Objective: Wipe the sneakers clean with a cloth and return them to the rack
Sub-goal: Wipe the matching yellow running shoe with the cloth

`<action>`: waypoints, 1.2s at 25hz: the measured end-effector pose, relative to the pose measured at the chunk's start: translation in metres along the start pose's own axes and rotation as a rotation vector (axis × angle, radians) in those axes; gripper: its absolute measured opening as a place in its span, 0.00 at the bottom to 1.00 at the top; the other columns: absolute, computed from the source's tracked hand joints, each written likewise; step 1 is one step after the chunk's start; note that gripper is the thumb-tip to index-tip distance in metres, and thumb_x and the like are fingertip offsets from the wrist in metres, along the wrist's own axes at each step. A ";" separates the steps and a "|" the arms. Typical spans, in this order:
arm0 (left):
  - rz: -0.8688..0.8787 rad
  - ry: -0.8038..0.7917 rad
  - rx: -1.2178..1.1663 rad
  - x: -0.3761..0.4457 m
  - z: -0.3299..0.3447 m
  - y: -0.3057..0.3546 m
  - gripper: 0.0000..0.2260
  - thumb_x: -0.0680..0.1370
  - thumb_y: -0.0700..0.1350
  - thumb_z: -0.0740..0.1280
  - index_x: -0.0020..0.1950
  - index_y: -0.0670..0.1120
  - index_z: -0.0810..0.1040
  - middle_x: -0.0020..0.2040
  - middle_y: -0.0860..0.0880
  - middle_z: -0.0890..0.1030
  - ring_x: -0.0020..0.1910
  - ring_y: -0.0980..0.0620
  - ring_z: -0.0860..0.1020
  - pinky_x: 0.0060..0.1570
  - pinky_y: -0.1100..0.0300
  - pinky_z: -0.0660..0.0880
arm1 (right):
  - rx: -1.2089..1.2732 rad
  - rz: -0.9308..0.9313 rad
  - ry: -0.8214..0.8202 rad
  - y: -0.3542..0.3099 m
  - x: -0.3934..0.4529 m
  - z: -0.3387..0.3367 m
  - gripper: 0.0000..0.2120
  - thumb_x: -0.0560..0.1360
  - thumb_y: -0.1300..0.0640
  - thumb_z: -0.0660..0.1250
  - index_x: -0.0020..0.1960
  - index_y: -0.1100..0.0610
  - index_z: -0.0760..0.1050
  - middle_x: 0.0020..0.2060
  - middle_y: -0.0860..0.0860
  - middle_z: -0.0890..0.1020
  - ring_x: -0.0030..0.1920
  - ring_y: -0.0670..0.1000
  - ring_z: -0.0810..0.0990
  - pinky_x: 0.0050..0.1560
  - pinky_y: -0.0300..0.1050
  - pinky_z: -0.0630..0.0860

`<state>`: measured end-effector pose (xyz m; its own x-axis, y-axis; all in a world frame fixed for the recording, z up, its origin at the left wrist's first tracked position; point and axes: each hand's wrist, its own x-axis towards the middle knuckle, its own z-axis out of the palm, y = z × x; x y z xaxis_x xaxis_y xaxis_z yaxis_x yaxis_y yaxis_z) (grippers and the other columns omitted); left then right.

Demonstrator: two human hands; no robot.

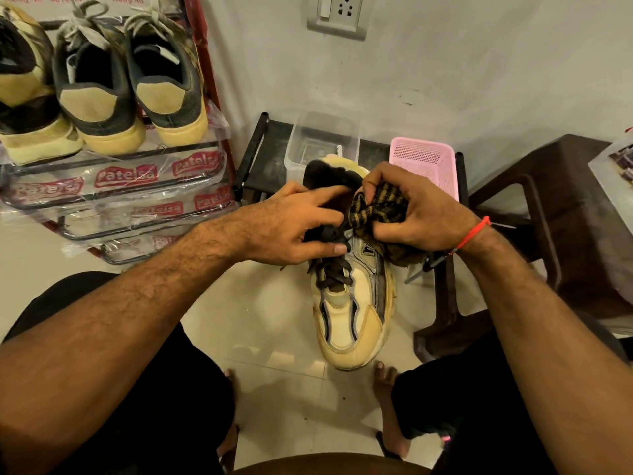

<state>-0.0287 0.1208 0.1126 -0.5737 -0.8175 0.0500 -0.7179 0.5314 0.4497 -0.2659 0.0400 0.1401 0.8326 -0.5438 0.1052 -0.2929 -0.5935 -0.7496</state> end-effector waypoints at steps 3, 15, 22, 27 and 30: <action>-0.129 -0.156 0.110 0.002 0.005 0.001 0.15 0.81 0.68 0.54 0.58 0.61 0.70 0.59 0.59 0.75 0.59 0.58 0.69 0.64 0.53 0.54 | -0.014 0.000 -0.032 0.003 0.001 0.001 0.16 0.69 0.59 0.72 0.53 0.57 0.71 0.47 0.56 0.80 0.45 0.56 0.82 0.43 0.55 0.81; -0.199 0.022 -0.278 0.007 0.007 -0.004 0.15 0.73 0.69 0.66 0.41 0.58 0.74 0.34 0.55 0.78 0.33 0.59 0.77 0.36 0.66 0.71 | 0.013 0.022 0.027 0.001 0.004 0.007 0.18 0.69 0.54 0.70 0.55 0.59 0.71 0.48 0.52 0.80 0.46 0.53 0.82 0.45 0.49 0.83; -0.342 0.451 -0.229 -0.004 0.004 -0.025 0.18 0.75 0.68 0.62 0.39 0.55 0.79 0.39 0.51 0.79 0.49 0.50 0.77 0.49 0.56 0.76 | 0.152 0.133 0.348 0.003 0.010 0.017 0.18 0.76 0.62 0.71 0.62 0.57 0.68 0.55 0.47 0.78 0.56 0.41 0.80 0.55 0.37 0.78; -0.427 0.605 -0.182 -0.003 0.004 -0.031 0.25 0.77 0.65 0.60 0.36 0.44 0.80 0.29 0.50 0.78 0.29 0.52 0.77 0.32 0.61 0.71 | 0.170 0.165 0.295 -0.017 0.015 0.049 0.22 0.76 0.55 0.74 0.65 0.57 0.69 0.60 0.53 0.80 0.59 0.49 0.81 0.62 0.48 0.79; -0.564 0.643 -0.165 -0.005 -0.002 -0.039 0.24 0.76 0.66 0.62 0.32 0.48 0.77 0.28 0.50 0.78 0.28 0.52 0.76 0.30 0.59 0.69 | -0.169 -0.059 0.041 -0.033 0.012 0.069 0.25 0.76 0.53 0.69 0.70 0.58 0.69 0.63 0.53 0.74 0.63 0.50 0.73 0.67 0.44 0.71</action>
<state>0.0026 0.1033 0.0961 0.2198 -0.9424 0.2520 -0.7333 0.0108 0.6798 -0.2134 0.0939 0.1210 0.8321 -0.5264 0.1750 -0.3216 -0.7148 -0.6210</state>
